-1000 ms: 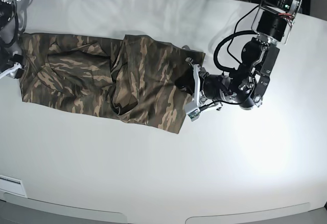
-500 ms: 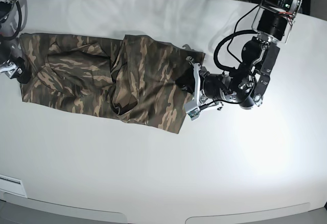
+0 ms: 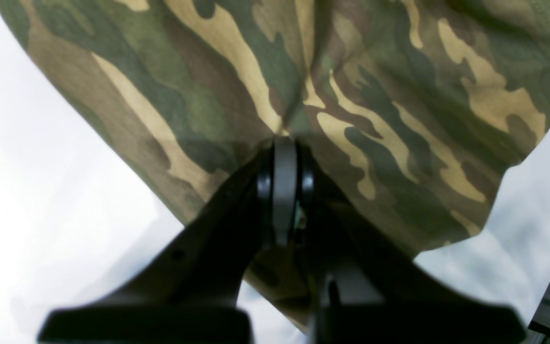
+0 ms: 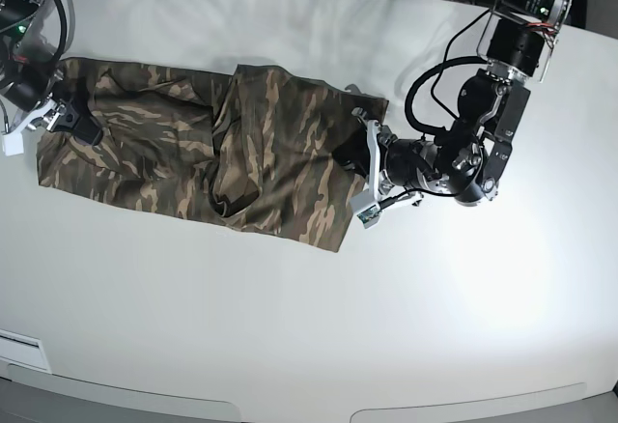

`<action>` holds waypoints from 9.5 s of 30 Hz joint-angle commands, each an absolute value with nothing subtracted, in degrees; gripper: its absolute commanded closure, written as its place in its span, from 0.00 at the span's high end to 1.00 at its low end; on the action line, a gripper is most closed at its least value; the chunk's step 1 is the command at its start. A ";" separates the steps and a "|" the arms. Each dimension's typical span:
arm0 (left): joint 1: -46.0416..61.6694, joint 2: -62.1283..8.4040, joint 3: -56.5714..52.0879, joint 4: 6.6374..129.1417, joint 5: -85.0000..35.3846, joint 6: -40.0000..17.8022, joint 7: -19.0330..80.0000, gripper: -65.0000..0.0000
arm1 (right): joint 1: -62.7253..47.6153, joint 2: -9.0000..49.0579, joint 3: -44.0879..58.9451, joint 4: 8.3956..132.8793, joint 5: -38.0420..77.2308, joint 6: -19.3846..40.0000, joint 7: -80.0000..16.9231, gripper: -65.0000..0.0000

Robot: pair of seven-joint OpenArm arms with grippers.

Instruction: Fold the T-shirt properly

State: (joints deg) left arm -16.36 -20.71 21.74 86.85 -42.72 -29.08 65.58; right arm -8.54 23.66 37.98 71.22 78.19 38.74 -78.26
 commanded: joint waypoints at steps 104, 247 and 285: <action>-17.12 -22.65 2.94 88.44 -85.00 -38.98 80.00 0.00 | 1.04 7.99 10.92 117.64 44.64 40.00 -55.27 0.00; -27.81 -10.81 25.80 71.68 -27.42 -39.83 40.69 0.00 | -24.16 10.37 17.30 119.74 41.28 40.00 -49.45 0.00; -31.83 -29.71 25.67 91.94 -83.00 -40.00 78.61 0.00 | -29.21 12.23 41.58 124.90 81.12 40.00 -68.18 0.00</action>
State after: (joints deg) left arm -30.50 -29.30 26.17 91.11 -81.56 -39.57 79.15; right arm -29.19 11.55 41.21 123.92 79.88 39.70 -69.73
